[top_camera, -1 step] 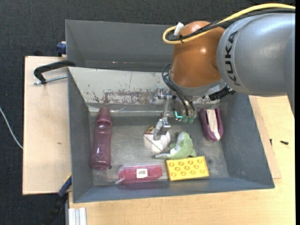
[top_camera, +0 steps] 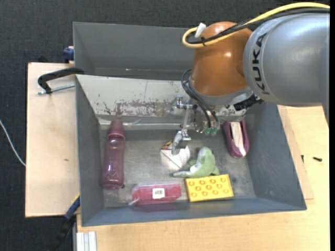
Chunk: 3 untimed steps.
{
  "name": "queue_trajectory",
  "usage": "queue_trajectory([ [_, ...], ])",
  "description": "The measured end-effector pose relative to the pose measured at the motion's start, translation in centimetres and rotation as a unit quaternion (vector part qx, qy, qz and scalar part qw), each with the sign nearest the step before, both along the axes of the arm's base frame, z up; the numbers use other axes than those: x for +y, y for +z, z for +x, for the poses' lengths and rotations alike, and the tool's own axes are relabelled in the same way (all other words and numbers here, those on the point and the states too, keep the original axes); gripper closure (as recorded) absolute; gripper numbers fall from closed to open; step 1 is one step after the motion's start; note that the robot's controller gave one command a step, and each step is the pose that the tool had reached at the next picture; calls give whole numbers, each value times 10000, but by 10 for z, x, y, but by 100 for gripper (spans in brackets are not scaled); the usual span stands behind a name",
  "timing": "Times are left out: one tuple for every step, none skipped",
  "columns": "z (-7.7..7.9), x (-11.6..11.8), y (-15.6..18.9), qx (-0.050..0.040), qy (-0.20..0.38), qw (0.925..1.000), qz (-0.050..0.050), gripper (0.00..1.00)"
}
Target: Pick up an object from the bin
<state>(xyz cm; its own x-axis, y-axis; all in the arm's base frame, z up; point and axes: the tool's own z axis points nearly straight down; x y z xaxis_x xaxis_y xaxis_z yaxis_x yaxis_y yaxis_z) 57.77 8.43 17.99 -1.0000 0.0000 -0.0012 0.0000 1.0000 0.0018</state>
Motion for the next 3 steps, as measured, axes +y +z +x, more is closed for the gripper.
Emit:
queue_trajectory([
  [-6,-15,-36,-43,791,9969,1,0],
  [-10,-36,-57,11,1506,9886,-2,0],
  [-20,-61,-45,-11,1860,9826,-3,0],
])
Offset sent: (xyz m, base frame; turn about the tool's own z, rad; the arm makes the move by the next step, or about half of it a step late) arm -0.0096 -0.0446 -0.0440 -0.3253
